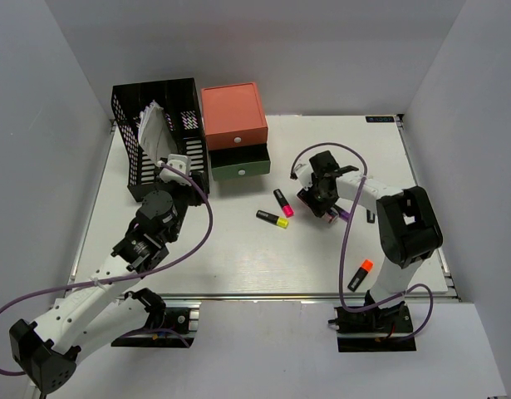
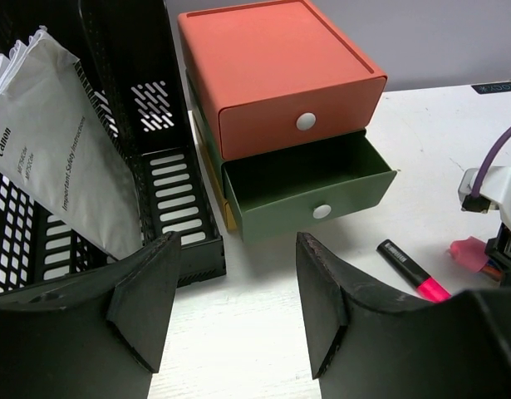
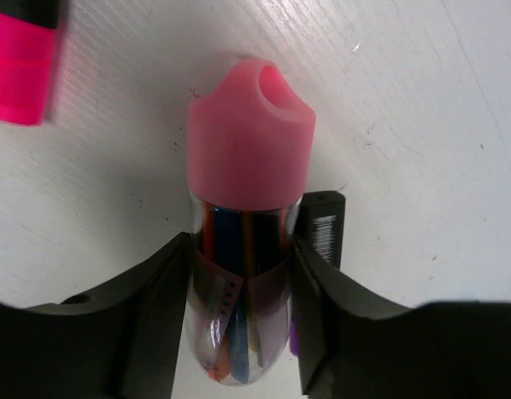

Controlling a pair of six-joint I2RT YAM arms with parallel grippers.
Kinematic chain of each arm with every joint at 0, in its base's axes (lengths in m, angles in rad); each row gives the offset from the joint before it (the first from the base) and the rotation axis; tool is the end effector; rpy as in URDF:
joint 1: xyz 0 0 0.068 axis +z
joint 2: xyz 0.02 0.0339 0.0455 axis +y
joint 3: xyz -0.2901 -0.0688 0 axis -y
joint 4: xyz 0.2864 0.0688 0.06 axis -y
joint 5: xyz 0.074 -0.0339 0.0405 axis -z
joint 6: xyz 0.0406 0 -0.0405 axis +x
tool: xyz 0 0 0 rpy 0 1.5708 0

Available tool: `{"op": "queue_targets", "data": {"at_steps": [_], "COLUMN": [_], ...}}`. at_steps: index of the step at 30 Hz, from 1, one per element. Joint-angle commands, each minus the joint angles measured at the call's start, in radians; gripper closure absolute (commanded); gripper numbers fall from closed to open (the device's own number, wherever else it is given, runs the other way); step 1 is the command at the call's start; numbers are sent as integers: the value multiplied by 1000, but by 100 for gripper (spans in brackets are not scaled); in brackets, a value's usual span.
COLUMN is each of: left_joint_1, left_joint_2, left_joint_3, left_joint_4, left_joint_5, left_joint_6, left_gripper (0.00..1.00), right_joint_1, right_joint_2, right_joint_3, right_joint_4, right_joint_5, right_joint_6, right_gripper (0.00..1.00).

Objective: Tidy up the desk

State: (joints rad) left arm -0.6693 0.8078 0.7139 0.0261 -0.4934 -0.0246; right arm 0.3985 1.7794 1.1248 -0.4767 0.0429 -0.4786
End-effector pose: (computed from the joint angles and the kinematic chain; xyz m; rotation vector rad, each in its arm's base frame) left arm 0.1843 -0.1213 0.3486 0.1487 1.6252 -0.1285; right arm 0.3625 0.1507 0.1669 -1.1360 2.4527 -0.0821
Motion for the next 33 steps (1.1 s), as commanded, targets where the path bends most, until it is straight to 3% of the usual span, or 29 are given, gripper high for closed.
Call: {"op": "queue_targets", "data": {"at_steps": [1,3,6,9,15,23,28,33], "left_joint_1": [2,2,2,2,2,2,2,2], "left_joint_2": [-12,-9,-2,8,22,48,50,33], "left_joint_3": [2,2,1,1,-8,-27,-30,-31], "left_joint_4": [-2,-3,0,0,18,38,38,35], "left_joint_5": [16,22,39,74,170,228,214,187], "left_joint_6": [5,5,0,-1,2,23,23,55], "left_gripper": [32,32,33,34,36,38,39,39], "right_joint_1": [5,7,5,10,97,284,336,349], "right_joint_2": [9,-15,-86,-152,-190,-48,9,84], "right_joint_3": [16,53,139,232,446,648,601,619], "right_joint_4": [-43,-62,-129,-226,-264,-31,171,253], "right_joint_5": [6,2,-78,-219,-373,-216,-166,-120], "right_joint_6": [-26,-37,-89,-167,-307,-532,-646,-675], "right_gripper": [59,78,92,100,100,98,95,87]}}
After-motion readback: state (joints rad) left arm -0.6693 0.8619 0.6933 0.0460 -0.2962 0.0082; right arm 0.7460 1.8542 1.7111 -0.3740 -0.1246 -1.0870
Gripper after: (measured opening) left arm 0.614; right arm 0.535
